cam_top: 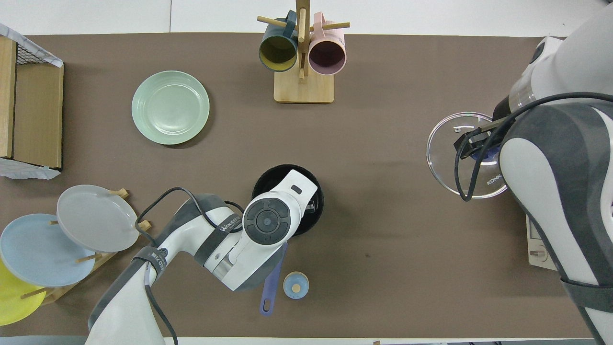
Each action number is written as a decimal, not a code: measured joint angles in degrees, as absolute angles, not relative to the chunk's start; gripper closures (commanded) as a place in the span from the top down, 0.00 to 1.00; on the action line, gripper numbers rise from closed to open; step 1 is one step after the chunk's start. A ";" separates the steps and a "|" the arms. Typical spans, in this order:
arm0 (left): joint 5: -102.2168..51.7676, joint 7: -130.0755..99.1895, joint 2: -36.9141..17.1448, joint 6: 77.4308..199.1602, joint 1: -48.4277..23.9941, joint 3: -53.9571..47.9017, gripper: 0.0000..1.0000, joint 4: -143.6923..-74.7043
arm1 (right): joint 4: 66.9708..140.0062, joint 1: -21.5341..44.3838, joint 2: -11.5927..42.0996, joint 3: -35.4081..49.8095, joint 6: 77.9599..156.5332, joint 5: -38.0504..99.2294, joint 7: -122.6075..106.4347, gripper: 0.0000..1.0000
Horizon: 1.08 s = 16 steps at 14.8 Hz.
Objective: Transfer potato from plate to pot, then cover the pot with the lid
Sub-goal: 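Withdraw the left gripper while the right gripper carries the lid toward the saucepan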
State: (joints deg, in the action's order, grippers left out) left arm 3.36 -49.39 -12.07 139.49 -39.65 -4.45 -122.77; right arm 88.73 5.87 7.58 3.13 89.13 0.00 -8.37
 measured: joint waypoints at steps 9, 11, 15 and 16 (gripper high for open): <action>3.38 -48.32 -12.09 139.84 -39.65 -4.30 1.00 -122.39 | 88.73 5.87 7.58 3.13 89.13 0.00 -8.37 0.00; 3.39 -47.81 -11.62 137.95 -39.33 -4.07 1.00 -120.97 | 88.73 5.87 7.58 3.13 89.13 0.00 -8.37 0.00; 1.34 -42.74 -6.30 122.23 -34.86 -3.45 1.00 -113.13 | 88.73 5.87 7.58 3.13 89.13 0.00 -8.37 0.00; -0.46 -40.21 -4.58 117.30 -33.35 -3.31 1.00 -110.25 | 88.73 5.87 7.58 3.13 89.13 0.00 -8.37 0.00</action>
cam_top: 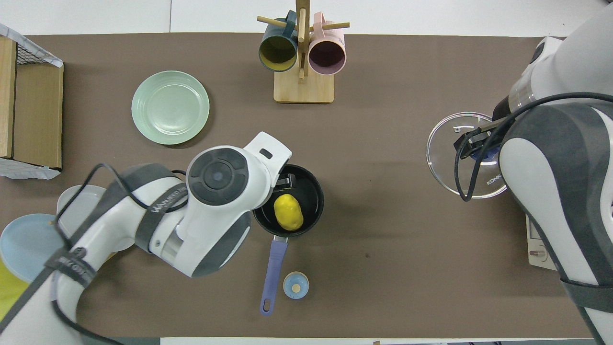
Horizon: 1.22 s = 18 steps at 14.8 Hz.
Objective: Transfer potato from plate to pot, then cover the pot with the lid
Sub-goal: 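Withdraw the left gripper while the right gripper carries the lid toward the saucepan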
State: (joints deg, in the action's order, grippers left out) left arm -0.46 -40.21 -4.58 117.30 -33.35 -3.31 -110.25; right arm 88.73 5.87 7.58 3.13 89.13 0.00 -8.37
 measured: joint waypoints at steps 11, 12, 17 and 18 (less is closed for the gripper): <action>-5.92 -11.42 2.42 97.82 -14.74 -2.49 1.00 -102.62 | 88.96 30.55 13.96 4.89 105.57 1.58 20.72 0.00; -5.93 -9.20 2.42 97.57 -13.42 -2.46 1.00 -102.61 | 89.48 32.13 15.41 4.86 107.75 1.56 22.15 0.00; -5.97 0.80 2.47 97.12 -6.16 -2.38 1.00 -102.59 | 90.66 34.53 19.29 4.77 110.92 1.56 25.43 0.00; -5.97 2.24 2.48 97.11 -5.05 -2.39 1.00 -102.52 | 91.16 34.53 19.29 4.71 111.47 1.56 25.68 0.00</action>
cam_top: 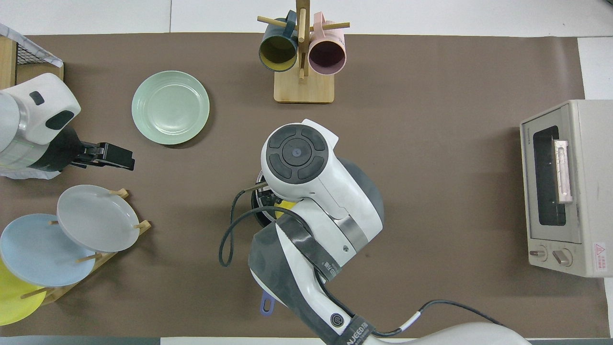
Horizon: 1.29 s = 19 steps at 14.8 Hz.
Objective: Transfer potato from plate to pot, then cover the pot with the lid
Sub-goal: 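Withdraw the left gripper while the right gripper carries the lid toward the saucepan, then lower the glass lid onto the saucepan with the right gripper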
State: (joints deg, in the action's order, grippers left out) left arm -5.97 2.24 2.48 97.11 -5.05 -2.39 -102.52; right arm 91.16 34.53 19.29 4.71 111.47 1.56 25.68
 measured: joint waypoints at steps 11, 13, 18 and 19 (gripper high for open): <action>-5.97 5.85 2.53 98.62 -1.26 -2.02 1.00 -101.89 | 97.55 37.91 19.01 4.68 118.17 1.53 28.31 0.00; -5.96 5.85 2.52 99.31 -1.23 -2.00 1.00 -101.78 | 97.58 38.02 18.96 4.68 118.17 1.53 28.81 0.00; -5.89 5.84 2.53 99.69 -1.22 -2.01 1.00 -101.60 | 97.92 38.01 18.89 4.63 118.54 -2.07 28.81 0.00; -5.89 5.75 2.57 99.69 -1.22 -2.01 1.00 -101.55 | 98.03 38.05 18.88 4.69 118.73 -2.42 28.81 0.00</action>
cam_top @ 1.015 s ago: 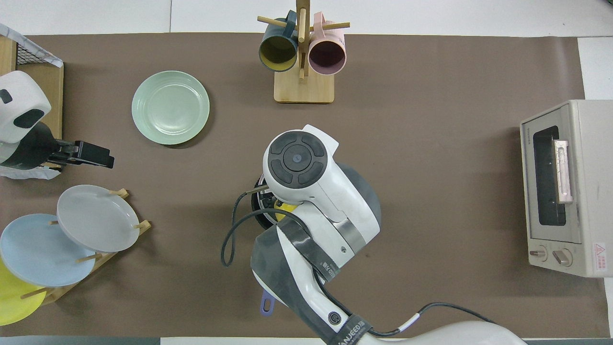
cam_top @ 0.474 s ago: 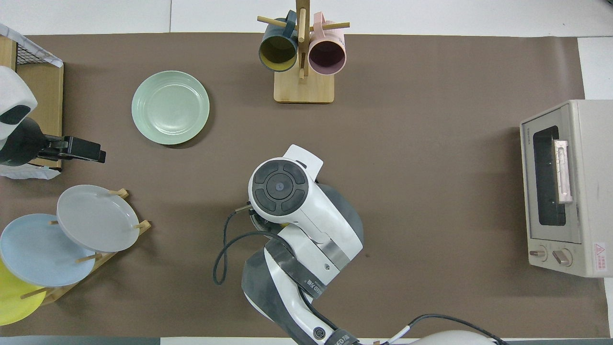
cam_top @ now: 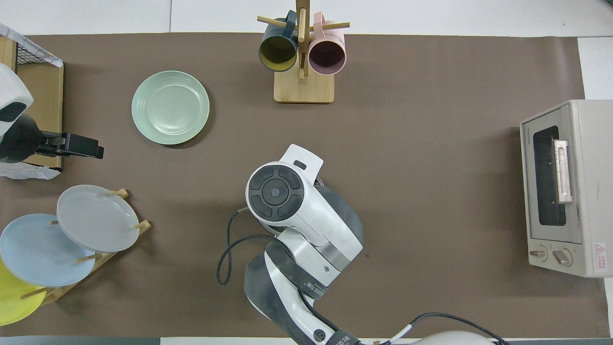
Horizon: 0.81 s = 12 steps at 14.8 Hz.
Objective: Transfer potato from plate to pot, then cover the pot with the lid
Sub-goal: 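Lower the glass lid onto the saucepan with the right gripper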
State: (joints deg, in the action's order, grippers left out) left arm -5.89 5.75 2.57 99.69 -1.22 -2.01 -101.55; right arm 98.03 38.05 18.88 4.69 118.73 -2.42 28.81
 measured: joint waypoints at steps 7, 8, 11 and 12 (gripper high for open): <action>-2.55 1.34 3.74 99.46 -1.42 -2.61 1.00 -101.54 | 99.17 38.22 18.56 4.75 121.25 -2.60 31.04 0.00; -1.84 1.16 3.99 99.14 -1.43 -2.65 1.00 -101.50 | 99.18 38.22 18.56 4.75 121.27 -2.59 31.16 0.00; 1.71 1.01 4.00 95.36 -1.67 -2.91 1.00 -98.88 | 99.20 38.14 18.55 4.73 121.27 -2.34 31.33 0.00; 2.07 0.88 4.03 93.82 -1.98 -2.95 1.00 -97.60 | 99.20 38.12 18.55 4.72 121.26 -2.26 31.35 0.00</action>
State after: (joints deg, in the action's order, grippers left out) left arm 2.07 0.88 4.03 93.82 -1.98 -2.95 -97.60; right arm 99.20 38.12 18.55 4.72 121.26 -2.26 31.35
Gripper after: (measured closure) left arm 0.000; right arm 0.339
